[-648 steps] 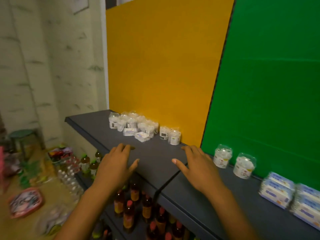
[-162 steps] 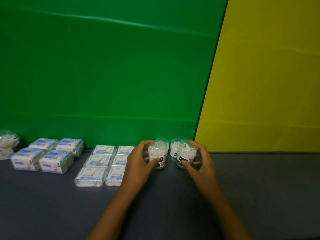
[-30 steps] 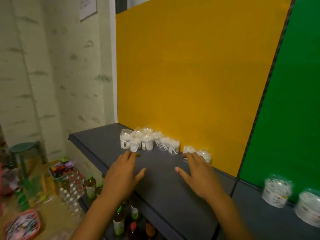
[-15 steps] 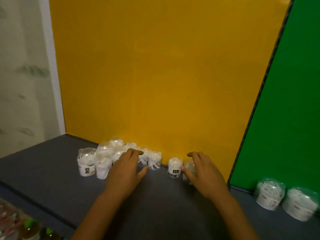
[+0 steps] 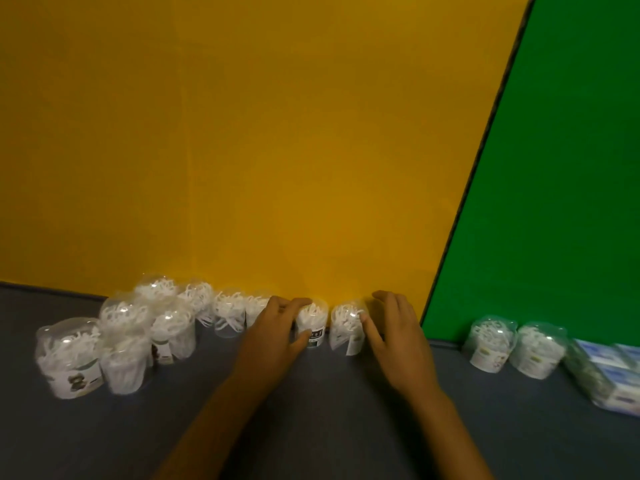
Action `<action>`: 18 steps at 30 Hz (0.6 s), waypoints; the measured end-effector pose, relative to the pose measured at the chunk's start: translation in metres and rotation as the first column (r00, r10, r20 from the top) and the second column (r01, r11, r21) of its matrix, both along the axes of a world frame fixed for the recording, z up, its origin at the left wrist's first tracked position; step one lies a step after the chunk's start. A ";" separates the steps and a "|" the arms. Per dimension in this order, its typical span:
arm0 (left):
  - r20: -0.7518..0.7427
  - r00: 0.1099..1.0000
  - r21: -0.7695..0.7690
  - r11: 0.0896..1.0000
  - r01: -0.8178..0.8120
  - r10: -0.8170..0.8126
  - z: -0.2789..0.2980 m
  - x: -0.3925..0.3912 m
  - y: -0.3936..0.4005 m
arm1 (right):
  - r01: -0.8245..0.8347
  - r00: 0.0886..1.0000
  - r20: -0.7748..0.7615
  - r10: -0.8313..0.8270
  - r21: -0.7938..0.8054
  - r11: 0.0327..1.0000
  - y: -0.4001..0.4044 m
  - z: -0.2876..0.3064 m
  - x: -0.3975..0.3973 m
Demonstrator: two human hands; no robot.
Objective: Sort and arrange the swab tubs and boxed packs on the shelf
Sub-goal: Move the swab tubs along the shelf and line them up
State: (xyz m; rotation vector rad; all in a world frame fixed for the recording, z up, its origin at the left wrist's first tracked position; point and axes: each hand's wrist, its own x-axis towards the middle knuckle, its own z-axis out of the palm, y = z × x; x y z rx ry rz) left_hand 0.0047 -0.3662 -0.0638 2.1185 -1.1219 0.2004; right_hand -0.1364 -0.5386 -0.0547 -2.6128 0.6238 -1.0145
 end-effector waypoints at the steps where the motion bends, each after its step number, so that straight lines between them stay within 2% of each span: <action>1: -0.012 1.000 0.005 1.000 0.009 -0.009 -0.003 0.002 -0.003 | 0.000 1.000 0.024 -0.001 0.027 1.000 -0.001 -0.003 0.002; 7: -0.069 0.996 -0.048 0.997 0.054 -0.058 -0.019 0.010 -0.014 | -0.019 0.988 0.156 -0.003 0.135 0.991 -0.005 -0.012 0.007; 18: -0.066 0.996 -0.159 0.986 0.052 -0.064 -0.029 0.019 -0.021 | -0.026 0.975 0.220 -0.011 0.163 0.986 -0.010 -0.018 0.007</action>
